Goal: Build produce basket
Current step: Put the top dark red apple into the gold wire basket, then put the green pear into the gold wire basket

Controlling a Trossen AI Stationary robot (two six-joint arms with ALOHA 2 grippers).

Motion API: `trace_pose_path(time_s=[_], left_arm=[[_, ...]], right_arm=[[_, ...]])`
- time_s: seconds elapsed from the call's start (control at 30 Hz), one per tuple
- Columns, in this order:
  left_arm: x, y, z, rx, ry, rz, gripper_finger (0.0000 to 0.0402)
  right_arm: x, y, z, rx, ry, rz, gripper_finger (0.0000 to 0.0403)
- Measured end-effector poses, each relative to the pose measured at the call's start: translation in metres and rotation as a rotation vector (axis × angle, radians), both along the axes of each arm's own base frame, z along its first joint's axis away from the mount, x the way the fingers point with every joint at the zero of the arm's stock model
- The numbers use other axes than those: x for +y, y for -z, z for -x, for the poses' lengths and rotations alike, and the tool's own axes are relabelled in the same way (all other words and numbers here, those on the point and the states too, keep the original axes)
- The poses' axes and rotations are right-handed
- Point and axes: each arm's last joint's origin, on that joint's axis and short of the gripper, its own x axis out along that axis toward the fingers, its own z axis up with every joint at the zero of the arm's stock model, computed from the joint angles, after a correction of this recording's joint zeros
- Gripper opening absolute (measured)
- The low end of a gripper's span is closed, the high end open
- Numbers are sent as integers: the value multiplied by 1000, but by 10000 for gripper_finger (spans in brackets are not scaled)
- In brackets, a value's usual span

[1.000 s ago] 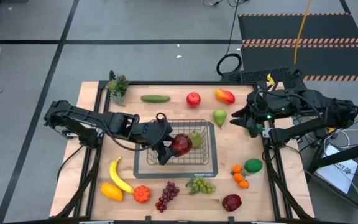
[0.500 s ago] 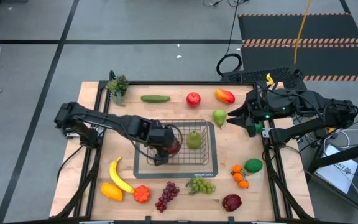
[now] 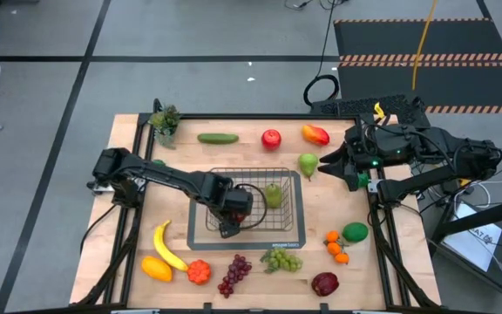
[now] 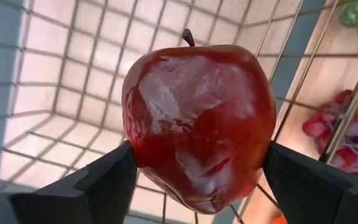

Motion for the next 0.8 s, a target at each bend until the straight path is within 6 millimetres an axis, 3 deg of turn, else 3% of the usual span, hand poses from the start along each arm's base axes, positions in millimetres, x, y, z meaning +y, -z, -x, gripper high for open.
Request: trace_pose_path(time_s=[0.27,0.53,0.8], left_arm=[[1,1,6,69,-69,11,328],[3,1,6,82,-70,37,395],[13,-5,10,114,-101,159,370]], right_arm=[[0,0,0,0,-4,7,164],[0,0,0,0,-15,1,164],[1,0,0,1,-24,-4,164]])
